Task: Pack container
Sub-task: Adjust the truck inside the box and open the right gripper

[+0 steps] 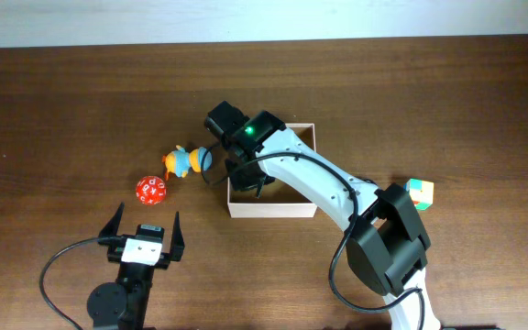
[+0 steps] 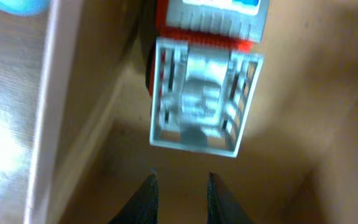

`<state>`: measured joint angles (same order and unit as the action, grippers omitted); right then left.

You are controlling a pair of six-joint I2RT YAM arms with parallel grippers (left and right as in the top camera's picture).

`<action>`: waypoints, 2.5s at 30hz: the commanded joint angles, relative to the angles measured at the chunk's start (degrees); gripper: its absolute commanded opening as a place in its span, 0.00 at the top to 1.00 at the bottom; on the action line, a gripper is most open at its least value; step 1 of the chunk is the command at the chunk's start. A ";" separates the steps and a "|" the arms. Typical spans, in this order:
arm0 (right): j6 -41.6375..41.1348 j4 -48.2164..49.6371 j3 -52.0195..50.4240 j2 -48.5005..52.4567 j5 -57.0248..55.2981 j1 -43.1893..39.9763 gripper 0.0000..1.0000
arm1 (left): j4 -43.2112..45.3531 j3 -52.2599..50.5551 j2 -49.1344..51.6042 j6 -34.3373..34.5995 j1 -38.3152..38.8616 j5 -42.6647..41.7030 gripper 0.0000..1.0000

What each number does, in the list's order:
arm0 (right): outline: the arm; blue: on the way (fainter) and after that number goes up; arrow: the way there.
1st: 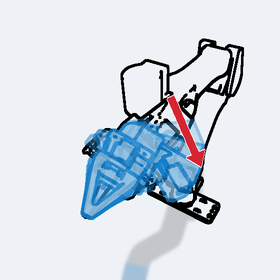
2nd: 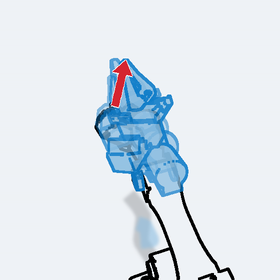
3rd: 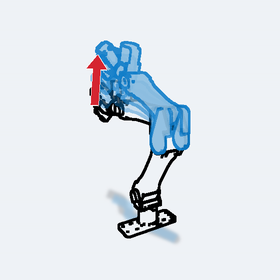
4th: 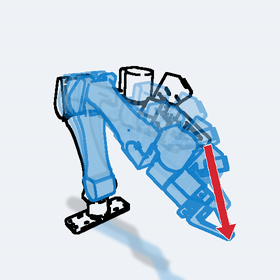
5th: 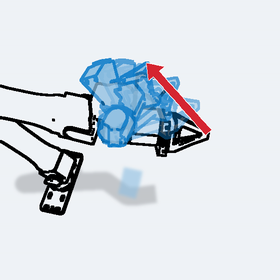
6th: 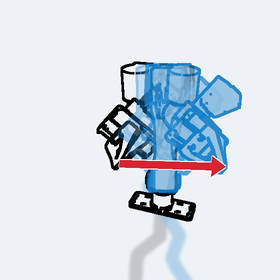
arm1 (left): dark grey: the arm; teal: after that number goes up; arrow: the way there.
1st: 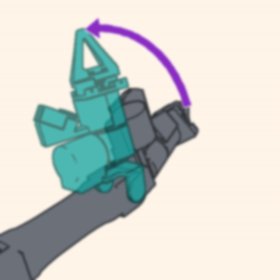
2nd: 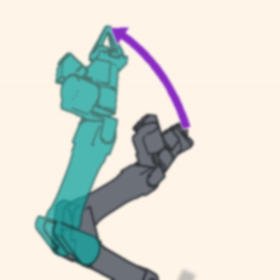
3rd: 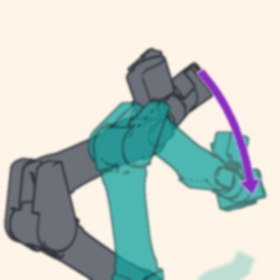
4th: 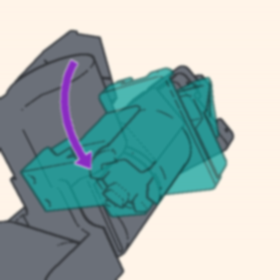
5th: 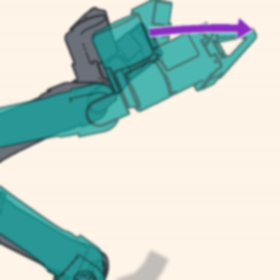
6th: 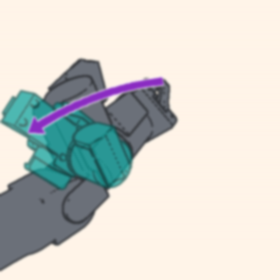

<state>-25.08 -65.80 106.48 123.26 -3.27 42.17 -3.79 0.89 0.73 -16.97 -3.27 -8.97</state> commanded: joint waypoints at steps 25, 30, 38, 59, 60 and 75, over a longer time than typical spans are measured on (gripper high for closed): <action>1.29 3.17 -2.01 -0.17 -21.00 0.07 0.79 | -0.02 -0.39 -0.44 -0.68 0.28 0.24 0.01; 1.27 6.56 -6.36 0.22 -20.98 -0.35 0.79 | -0.02 -0.39 -0.44 -0.66 0.28 0.24 0.01; 1.09 7.89 -8.02 0.22 -17.62 -2.49 0.79 | -0.02 -0.39 -0.44 -0.68 0.28 0.24 0.01; 4.42 13.14 -8.02 0.22 -4.66 -2.62 0.80 | -0.04 -0.39 -0.44 -0.68 0.28 0.24 0.01; 4.79 13.33 -8.02 0.22 -4.68 -2.62 0.80 | -0.02 -0.39 -0.44 -0.68 0.28 0.24 0.01; 6.25 16.35 -8.02 0.22 -5.53 -5.84 0.80 | -0.02 -0.39 -0.44 -0.68 0.28 0.24 0.01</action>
<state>-19.25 -49.60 98.65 123.28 -8.88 36.80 -3.77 0.89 0.73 -16.97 -3.27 -8.97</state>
